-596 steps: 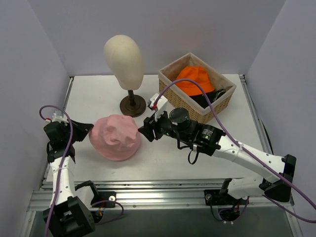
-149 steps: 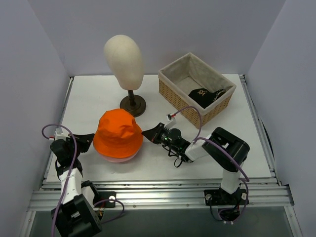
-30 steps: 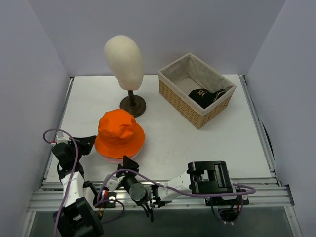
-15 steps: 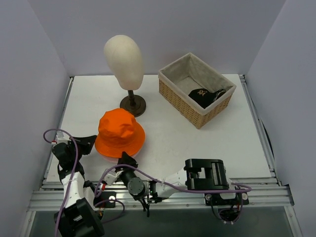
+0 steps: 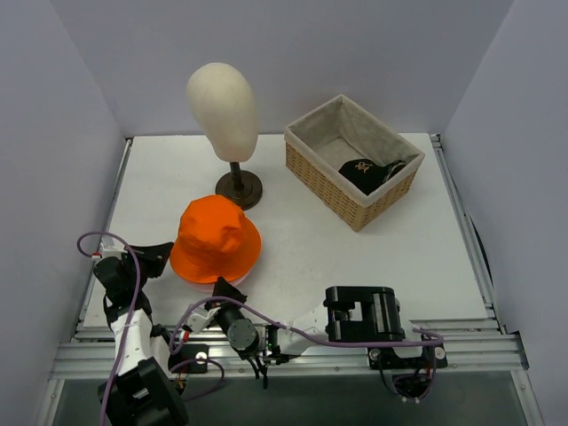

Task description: Stack the hats

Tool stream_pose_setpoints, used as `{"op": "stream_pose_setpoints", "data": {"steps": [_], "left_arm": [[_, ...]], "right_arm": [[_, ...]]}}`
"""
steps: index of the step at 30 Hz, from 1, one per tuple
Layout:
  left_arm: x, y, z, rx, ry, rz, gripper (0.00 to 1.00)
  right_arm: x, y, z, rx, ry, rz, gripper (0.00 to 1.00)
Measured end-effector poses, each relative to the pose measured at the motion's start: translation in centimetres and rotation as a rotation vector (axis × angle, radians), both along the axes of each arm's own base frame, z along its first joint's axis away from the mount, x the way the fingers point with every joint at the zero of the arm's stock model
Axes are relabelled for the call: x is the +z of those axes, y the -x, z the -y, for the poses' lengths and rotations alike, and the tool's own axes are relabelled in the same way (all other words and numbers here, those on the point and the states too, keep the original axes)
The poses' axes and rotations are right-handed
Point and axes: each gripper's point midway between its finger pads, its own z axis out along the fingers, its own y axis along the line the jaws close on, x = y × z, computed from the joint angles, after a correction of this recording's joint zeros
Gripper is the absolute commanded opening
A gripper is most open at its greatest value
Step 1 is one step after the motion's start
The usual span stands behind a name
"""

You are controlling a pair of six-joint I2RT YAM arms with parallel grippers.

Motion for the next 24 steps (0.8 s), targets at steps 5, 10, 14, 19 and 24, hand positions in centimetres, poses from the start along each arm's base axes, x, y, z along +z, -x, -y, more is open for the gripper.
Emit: {"op": "stream_pose_setpoints", "data": {"steps": [5,10,14,19,24], "left_arm": [[-0.4,0.0,0.0,0.003,0.007,-0.003,0.02],[-0.8,-0.1,-0.1,0.007,0.012,-0.015,0.02],[-0.9,-0.2,-0.2,0.011,0.012,-0.018,0.02],[-0.9,-0.3,-0.4,0.017,0.007,-0.015,0.02],[-1.1,-0.4,-0.6,0.025,-0.009,-0.015,0.02]], "right_arm": [[-0.2,0.1,-0.1,0.008,0.001,-0.002,0.0],[-1.4,0.0,-0.2,0.009,0.014,-0.004,0.0],[-2.0,-0.2,-0.2,0.005,0.026,-0.003,0.0],[-2.4,-0.2,-0.2,0.004,0.035,-0.003,0.0],[-3.1,-0.2,-0.2,0.002,0.051,-0.003,0.0]]}}
